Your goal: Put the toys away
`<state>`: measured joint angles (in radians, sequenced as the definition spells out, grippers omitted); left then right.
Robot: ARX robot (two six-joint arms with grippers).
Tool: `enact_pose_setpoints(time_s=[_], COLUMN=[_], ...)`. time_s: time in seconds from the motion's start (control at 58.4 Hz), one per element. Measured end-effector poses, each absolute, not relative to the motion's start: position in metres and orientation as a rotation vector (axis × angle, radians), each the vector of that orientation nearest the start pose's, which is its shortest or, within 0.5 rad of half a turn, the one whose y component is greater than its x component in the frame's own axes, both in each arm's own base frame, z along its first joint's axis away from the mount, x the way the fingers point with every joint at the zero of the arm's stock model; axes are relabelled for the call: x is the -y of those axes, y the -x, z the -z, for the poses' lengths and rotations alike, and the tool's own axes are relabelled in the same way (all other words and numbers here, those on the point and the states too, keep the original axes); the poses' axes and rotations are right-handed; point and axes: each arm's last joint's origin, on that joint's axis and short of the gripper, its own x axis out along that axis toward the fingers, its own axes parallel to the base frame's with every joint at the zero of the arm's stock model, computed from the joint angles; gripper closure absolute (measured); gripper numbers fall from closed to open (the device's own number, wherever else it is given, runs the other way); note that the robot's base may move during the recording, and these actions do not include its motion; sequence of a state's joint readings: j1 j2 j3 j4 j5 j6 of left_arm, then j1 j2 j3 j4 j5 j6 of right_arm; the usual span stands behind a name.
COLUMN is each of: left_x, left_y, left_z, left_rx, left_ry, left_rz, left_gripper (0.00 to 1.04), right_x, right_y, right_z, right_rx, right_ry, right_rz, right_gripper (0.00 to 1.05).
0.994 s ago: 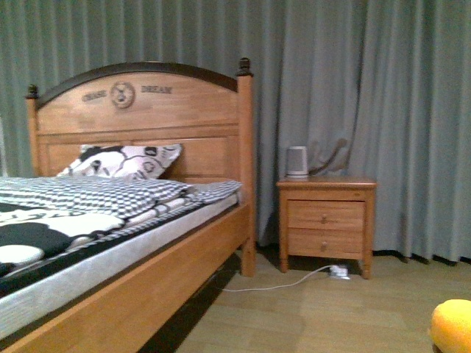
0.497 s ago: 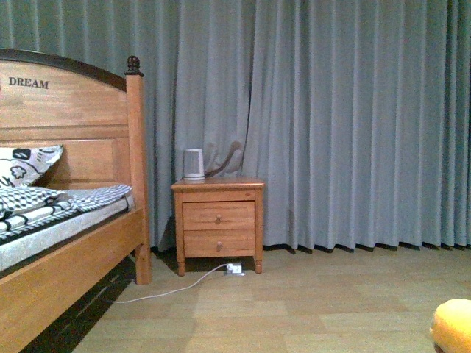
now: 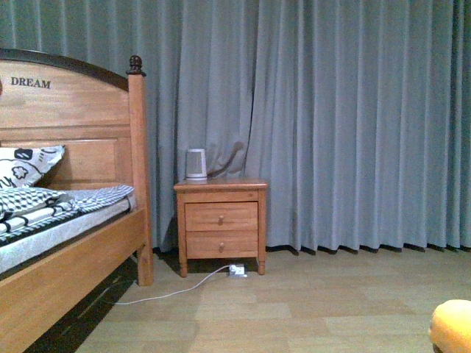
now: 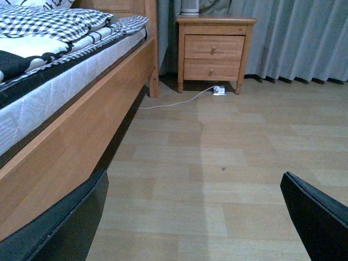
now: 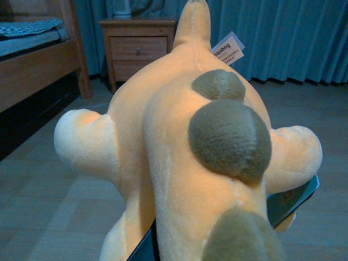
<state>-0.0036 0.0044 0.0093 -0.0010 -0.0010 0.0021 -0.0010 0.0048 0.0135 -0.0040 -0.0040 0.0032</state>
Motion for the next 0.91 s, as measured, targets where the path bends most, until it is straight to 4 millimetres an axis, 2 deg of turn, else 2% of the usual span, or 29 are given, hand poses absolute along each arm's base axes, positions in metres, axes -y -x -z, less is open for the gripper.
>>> enact_pose_setpoints(time_s=[0.908], left_x=[0.0003], left_y=[-0.0974], left_z=[-0.1663], left_rx=[0.004], left_ry=[-0.002], left_rz=[0.003], left_gripper=[0.06], right_x=[0.0000], right_y=[-0.0972], right_z=[-0.1674], right_rx=[0.005], right_ry=[-0.003], right_rz=[-0.003], right_gripper=[0.96])
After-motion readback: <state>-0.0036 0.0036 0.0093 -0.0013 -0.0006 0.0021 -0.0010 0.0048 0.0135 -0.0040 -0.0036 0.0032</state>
